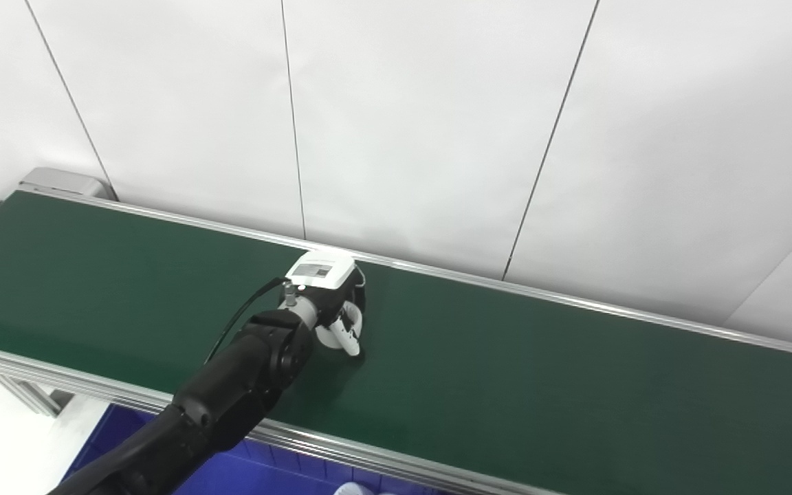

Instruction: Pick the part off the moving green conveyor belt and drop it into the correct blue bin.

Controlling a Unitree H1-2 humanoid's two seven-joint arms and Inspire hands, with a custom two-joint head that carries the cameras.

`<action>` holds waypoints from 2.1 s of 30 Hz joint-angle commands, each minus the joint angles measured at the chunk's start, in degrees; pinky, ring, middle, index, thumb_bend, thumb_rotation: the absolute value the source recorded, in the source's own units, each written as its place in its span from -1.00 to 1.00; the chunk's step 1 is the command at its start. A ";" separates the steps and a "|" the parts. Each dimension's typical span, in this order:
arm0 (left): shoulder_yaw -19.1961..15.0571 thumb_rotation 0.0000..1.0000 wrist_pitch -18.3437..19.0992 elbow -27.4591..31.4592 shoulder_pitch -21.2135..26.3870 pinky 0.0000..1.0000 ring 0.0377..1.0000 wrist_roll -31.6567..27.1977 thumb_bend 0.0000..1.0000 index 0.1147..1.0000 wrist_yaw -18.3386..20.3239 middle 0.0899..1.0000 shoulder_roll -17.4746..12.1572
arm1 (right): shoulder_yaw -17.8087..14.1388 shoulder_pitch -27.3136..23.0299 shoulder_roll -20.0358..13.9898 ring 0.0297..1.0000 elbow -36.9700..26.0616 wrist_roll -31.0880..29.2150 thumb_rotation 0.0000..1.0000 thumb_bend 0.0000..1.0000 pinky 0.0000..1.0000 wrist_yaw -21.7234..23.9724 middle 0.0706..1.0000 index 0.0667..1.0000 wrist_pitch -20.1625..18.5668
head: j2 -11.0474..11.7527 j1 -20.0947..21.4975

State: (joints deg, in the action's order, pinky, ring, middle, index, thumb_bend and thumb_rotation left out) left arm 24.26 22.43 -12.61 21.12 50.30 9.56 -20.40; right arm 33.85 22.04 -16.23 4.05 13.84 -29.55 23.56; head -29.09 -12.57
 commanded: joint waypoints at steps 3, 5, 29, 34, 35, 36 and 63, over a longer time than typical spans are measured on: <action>-3.50 -1.00 -3.91 0.90 -3.81 -0.38 -0.29 -1.91 -0.01 -0.04 -7.29 -0.18 -1.00 | 0.20 0.26 -0.25 0.62 -1.89 0.60 -0.11 0.70 0.51 -1.27 0.55 0.64 3.36 | -0.73 0.28; -5.15 -1.00 -6.68 3.82 -5.33 -0.35 -0.24 -4.07 0.00 -0.09 -9.38 -0.13 -0.81 | 0.68 0.18 -0.45 0.63 -1.99 0.18 -0.13 0.71 0.49 -1.65 0.54 0.64 3.37 | -1.05 0.35; -16.46 -1.00 -21.66 35.11 -34.16 -0.34 -0.24 -30.94 -0.01 -0.10 -2.08 -0.10 0.43 | -0.03 2.34 0.38 0.64 -6.80 1.96 -0.05 0.69 0.54 -0.82 0.59 0.69 3.36 | -12.32 4.54; -13.23 -1.00 -30.48 25.27 -37.83 -0.22 -0.16 -28.31 -0.01 -0.15 -3.19 -0.10 0.29 | -1.32 3.46 1.07 0.66 -8.77 1.24 -0.01 0.64 0.60 1.23 0.61 0.68 3.34 | -16.47 8.26; -12.57 -1.00 -32.30 23.60 -37.98 -0.21 -0.16 -27.58 -0.01 -0.15 -3.31 -0.10 -0.07 | -1.83 3.90 1.21 0.66 -9.51 0.90 -0.03 0.64 0.59 2.15 0.61 0.67 3.33 | -18.42 10.64; -12.19 -1.00 -33.54 22.52 -38.09 -0.20 -0.17 -27.08 -0.01 -0.15 -3.31 -0.11 -0.30 | -2.33 4.28 1.41 0.67 -10.08 0.67 -0.04 0.64 0.59 2.99 0.62 0.67 3.32 | -18.65 11.04; -8.20 -0.19 -36.62 19.46 -35.21 0.77 0.87 -12.64 -0.04 0.97 0.69 0.92 -1.89 | -14.84 8.08 12.25 0.58 -16.10 5.06 -0.08 0.69 0.45 17.89 0.56 0.62 0.44 | -26.56 22.45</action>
State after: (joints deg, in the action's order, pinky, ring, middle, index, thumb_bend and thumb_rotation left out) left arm 17.04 -14.29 6.35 -14.13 38.85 12.54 -22.78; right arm 19.23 29.53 -4.90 -10.33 18.54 -12.22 23.48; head -55.72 9.93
